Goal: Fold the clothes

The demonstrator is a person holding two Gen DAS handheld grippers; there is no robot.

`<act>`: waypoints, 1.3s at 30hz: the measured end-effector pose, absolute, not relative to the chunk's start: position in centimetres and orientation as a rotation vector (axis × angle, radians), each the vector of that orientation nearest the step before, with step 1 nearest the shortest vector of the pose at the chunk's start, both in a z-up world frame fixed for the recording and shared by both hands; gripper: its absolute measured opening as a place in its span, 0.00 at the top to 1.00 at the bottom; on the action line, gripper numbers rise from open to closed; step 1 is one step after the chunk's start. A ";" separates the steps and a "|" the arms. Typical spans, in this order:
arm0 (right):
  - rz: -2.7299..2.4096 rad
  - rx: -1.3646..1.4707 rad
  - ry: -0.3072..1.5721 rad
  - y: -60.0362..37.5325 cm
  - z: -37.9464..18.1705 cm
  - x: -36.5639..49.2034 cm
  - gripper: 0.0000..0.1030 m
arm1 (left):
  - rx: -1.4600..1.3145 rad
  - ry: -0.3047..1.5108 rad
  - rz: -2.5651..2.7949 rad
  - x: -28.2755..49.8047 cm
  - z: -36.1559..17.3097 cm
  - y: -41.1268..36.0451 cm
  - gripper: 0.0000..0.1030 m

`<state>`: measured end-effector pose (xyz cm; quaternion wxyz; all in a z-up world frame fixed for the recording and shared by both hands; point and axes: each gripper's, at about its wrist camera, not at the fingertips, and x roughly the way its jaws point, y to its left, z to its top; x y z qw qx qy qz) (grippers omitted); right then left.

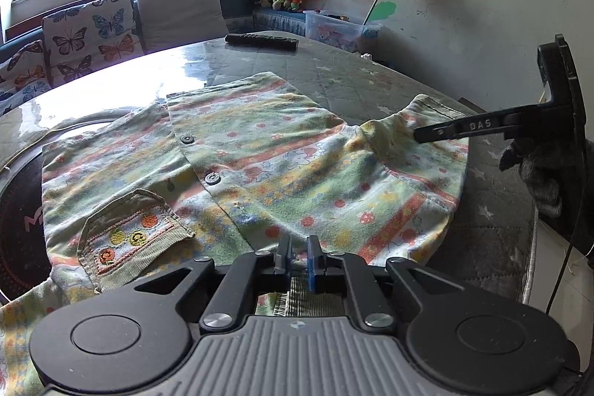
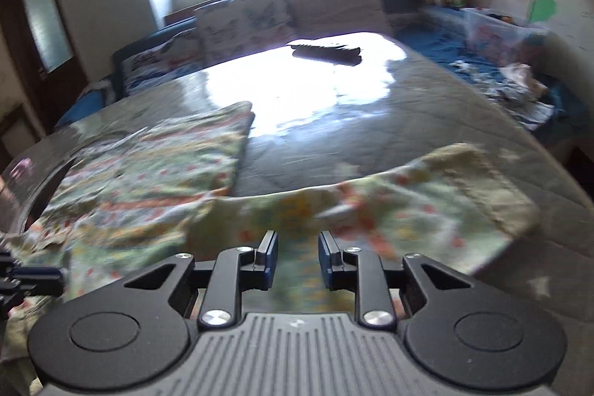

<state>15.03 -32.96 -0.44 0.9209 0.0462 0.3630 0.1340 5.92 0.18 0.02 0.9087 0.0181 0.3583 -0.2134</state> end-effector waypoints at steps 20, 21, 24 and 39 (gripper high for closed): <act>-0.080 0.152 0.669 -42.0 -1.3 16.5 0.65 | 0.067 0.706 -0.414 4.4 1.2 -0.1 0.77; -0.091 0.154 0.675 -42.2 -1.5 16.7 0.65 | 0.067 0.705 -0.416 4.4 1.2 -0.2 0.76; -0.107 0.164 0.683 -42.2 -1.9 17.1 0.64 | 0.070 0.701 -0.420 4.2 1.4 -0.5 0.75; 0.028 0.215 0.536 -40.7 3.5 14.7 0.95 | 0.076 0.694 -0.395 3.3 1.4 -0.5 0.58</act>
